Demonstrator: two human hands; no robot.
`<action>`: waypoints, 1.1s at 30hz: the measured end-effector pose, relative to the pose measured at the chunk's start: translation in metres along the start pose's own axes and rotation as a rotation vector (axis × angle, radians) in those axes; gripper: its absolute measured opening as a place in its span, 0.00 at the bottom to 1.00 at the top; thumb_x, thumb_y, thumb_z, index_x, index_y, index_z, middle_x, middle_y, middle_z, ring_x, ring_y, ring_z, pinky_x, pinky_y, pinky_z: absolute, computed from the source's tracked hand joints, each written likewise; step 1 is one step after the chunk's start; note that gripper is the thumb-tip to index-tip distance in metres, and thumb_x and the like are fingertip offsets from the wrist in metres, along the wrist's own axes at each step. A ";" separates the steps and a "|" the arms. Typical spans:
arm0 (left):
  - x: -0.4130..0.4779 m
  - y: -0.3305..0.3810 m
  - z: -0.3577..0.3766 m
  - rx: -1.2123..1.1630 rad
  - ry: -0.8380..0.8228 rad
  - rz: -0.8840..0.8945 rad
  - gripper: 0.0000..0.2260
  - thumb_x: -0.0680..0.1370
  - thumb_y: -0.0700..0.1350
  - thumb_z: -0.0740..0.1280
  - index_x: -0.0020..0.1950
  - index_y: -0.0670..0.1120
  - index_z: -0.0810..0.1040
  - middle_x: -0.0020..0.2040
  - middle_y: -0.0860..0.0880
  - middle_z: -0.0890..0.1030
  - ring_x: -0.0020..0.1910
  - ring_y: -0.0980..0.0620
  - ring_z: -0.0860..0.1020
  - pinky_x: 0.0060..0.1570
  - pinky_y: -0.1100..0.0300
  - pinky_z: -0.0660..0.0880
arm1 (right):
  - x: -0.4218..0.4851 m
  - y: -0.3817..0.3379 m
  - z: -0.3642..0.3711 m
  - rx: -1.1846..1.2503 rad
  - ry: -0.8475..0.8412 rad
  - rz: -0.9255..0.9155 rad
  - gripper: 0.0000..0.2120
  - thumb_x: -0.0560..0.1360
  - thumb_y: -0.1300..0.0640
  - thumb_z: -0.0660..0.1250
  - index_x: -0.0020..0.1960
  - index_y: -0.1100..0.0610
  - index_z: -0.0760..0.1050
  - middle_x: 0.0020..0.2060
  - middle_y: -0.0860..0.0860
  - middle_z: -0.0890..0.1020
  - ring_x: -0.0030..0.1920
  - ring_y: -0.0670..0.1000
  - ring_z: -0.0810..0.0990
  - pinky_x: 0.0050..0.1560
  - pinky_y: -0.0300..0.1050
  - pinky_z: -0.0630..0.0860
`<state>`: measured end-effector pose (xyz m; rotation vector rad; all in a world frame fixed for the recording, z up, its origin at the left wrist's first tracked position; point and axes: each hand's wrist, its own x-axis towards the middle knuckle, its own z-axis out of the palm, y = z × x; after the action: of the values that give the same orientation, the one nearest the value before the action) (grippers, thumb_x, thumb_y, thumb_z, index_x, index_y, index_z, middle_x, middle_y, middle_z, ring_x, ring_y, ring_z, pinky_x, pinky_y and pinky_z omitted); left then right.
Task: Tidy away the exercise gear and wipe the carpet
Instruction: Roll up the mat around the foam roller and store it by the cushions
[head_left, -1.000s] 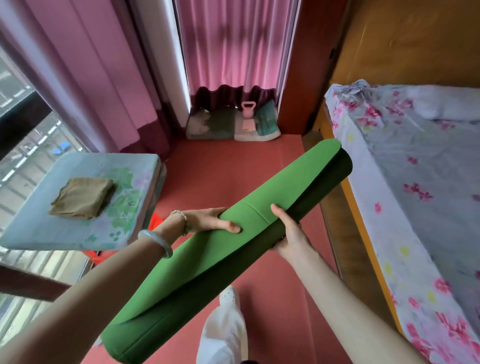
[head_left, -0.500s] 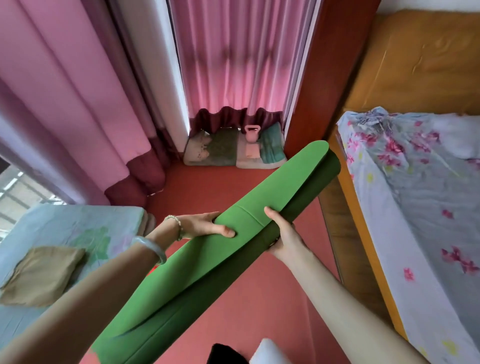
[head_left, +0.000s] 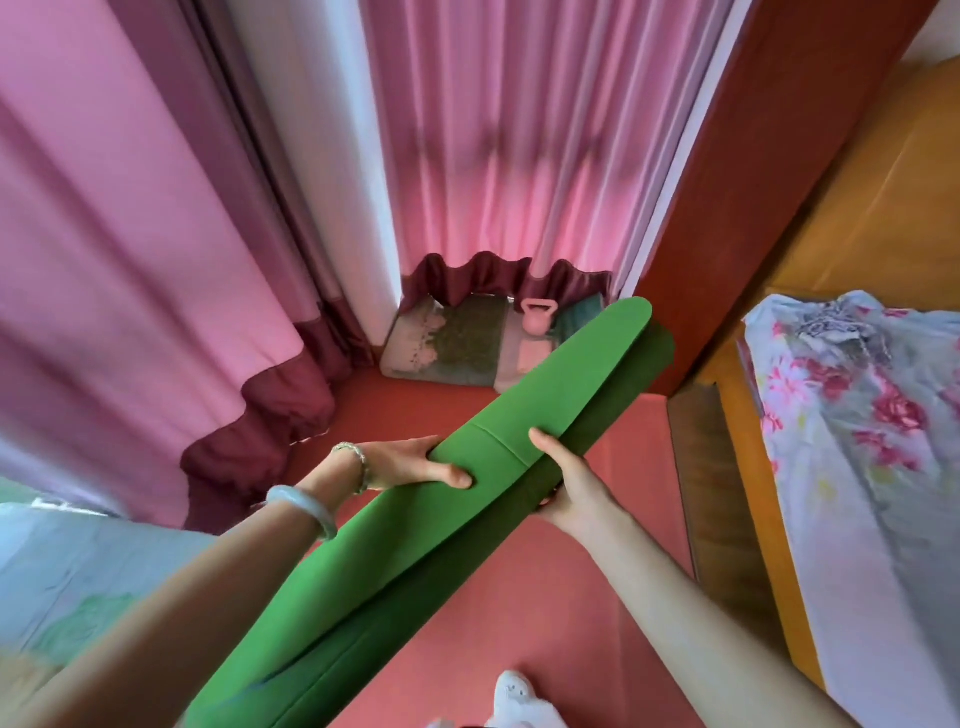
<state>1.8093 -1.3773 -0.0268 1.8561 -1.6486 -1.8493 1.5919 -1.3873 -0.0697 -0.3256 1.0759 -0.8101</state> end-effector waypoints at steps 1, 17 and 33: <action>0.011 0.005 -0.012 0.012 0.004 0.001 0.43 0.71 0.59 0.69 0.76 0.44 0.49 0.73 0.47 0.63 0.65 0.53 0.67 0.59 0.66 0.63 | 0.015 -0.012 0.004 -0.006 -0.010 0.007 0.40 0.49 0.53 0.83 0.61 0.51 0.77 0.54 0.58 0.83 0.55 0.63 0.80 0.49 0.65 0.78; 0.206 0.035 -0.284 -0.161 -0.116 -0.023 0.48 0.53 0.61 0.79 0.69 0.48 0.65 0.61 0.48 0.78 0.56 0.50 0.79 0.57 0.54 0.76 | 0.291 -0.147 0.142 -0.027 0.025 0.076 0.34 0.57 0.53 0.81 0.61 0.51 0.76 0.56 0.58 0.81 0.57 0.62 0.78 0.51 0.67 0.77; 0.401 0.059 -0.501 -0.246 -0.102 -0.132 0.40 0.52 0.59 0.80 0.61 0.55 0.69 0.51 0.51 0.81 0.44 0.53 0.83 0.40 0.60 0.79 | 0.542 -0.263 0.240 -0.018 0.083 0.128 0.36 0.58 0.56 0.81 0.63 0.53 0.72 0.54 0.57 0.81 0.54 0.60 0.79 0.42 0.60 0.81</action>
<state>2.0319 -1.9751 -0.1221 1.8334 -1.2794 -2.1214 1.8147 -1.9908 -0.1538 -0.2374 1.1699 -0.7046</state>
